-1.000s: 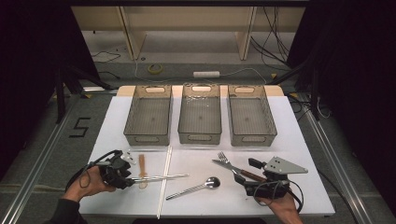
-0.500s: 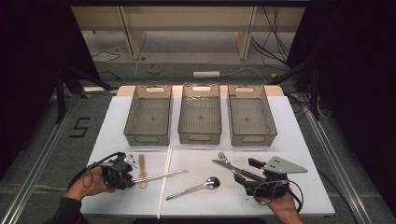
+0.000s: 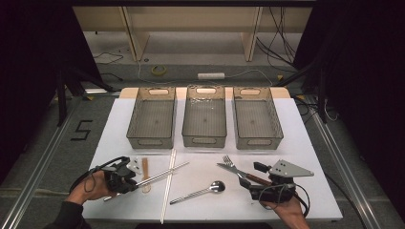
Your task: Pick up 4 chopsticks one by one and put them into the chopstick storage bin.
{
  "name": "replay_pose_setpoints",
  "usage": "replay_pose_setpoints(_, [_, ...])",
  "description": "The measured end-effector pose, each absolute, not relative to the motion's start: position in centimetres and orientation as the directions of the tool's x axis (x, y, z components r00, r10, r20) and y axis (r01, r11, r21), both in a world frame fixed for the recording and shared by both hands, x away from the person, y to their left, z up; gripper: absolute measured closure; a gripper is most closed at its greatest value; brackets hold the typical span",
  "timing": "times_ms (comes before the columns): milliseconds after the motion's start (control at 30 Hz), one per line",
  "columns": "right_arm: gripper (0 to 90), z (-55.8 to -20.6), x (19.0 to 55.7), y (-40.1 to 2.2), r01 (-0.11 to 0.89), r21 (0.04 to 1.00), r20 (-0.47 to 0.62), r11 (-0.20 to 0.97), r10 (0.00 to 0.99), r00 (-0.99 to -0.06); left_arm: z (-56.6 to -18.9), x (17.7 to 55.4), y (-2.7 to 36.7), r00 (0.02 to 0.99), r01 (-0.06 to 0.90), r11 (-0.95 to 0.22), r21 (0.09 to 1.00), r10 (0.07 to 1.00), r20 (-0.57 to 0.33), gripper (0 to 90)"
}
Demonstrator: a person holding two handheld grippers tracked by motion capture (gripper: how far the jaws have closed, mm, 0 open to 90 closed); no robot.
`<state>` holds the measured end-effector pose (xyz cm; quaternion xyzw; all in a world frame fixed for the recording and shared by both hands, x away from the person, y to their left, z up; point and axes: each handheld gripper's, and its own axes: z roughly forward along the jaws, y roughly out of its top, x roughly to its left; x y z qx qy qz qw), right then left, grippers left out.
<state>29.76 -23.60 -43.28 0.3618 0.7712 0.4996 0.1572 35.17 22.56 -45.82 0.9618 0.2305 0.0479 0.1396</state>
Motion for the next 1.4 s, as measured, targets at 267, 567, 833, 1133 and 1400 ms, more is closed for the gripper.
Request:
replay_pose_setpoints(267, [23.5,-43.3,29.8,-23.6,0.402,0.884,0.121,0.238,0.715,-0.688,-45.7,35.2,22.6,0.890,0.427,-0.853,0.301,0.455,0.025,83.0])
replay_pose_setpoints(567, [23.5,-43.2,29.8,-23.6,0.401,0.885,0.121,0.236,0.715,-0.688,-45.1,35.0,22.5,0.893,0.412,-0.853,0.322,0.448,0.044,83.9])
replay_pose_setpoints(833, [23.6,-43.2,29.8,-23.6,0.401,0.885,0.122,0.235,0.715,-0.689,-44.0,34.8,22.4,0.888,0.406,-0.830,0.382,0.458,0.051,84.1])
replay_pose_setpoints(1133, [23.6,-43.2,29.8,-23.6,0.400,0.886,0.121,0.234,0.716,-0.687,-42.7,34.9,22.3,0.851,0.444,-0.747,0.494,0.524,0.027,84.1])
replay_pose_setpoints(1400, [23.6,-43.2,29.7,-23.7,0.398,0.887,0.120,0.232,0.717,-0.687,-41.7,35.2,22.0,0.797,0.498,-0.656,0.567,0.603,-0.001,84.1])
